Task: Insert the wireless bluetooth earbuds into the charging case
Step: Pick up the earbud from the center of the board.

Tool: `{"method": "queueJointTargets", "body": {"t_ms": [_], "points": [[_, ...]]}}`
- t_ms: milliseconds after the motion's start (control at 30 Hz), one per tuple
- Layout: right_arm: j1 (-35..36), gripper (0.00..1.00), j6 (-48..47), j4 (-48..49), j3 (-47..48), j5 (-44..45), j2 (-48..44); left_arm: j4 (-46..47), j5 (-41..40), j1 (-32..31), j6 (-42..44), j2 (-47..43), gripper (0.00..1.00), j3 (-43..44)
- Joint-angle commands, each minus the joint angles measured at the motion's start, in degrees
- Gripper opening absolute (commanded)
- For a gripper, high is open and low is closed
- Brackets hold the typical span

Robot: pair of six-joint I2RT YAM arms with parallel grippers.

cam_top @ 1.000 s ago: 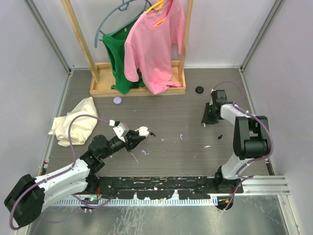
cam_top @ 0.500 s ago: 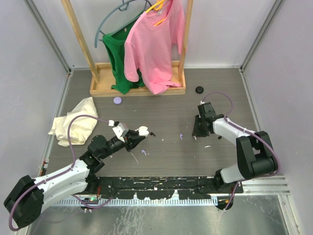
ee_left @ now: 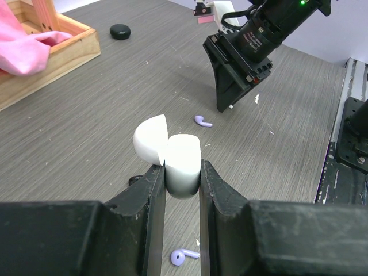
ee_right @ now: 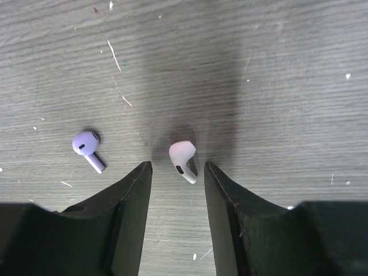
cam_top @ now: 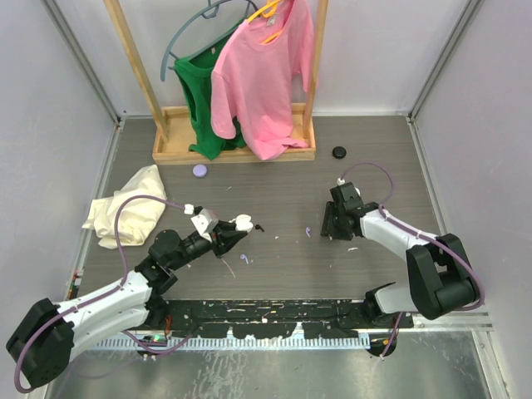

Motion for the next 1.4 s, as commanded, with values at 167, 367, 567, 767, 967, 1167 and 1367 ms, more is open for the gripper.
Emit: {"method": "queueJointTargets", "body": {"t_ms": [167, 367, 567, 767, 967, 1167, 1367], "points": [[3.5, 0.47, 2.5, -2.5, -1.9, 1.0, -3.8, 2.5, 0.8, -0.2, 0.3, -0.6, 0.0, 2.3], [4.1, 0.47, 0.6, -0.9, -1.1, 1.7, -3.8, 2.5, 1.1, -0.2, 0.2, -0.5, 0.0, 2.3], [4.5, 0.48, -0.8, -3.6, 1.8, 2.7, -3.0, 2.5, 1.0, -0.2, 0.2, -0.5, 0.0, 2.3], [4.5, 0.49, -2.8, -11.4, 7.7, 9.1, -4.1, 2.5, 1.2, -0.3, 0.2, -0.3, 0.0, 2.3], [4.4, 0.5, -7.0, -14.7, 13.8, 7.7, 2.6, 2.2, 1.2, -0.2, 0.2, -0.7, 0.0, 2.3], [4.4, 0.48, -10.3, -16.2, 17.3, 5.9, 8.5, 2.2, 1.3, -0.2, 0.2, -0.8, 0.0, 2.3], [3.7, 0.46, -13.0, -16.2, 18.3, 4.4, 11.6, 2.1, 1.5, -0.2, 0.3, -0.8, 0.0, 2.4]]}}
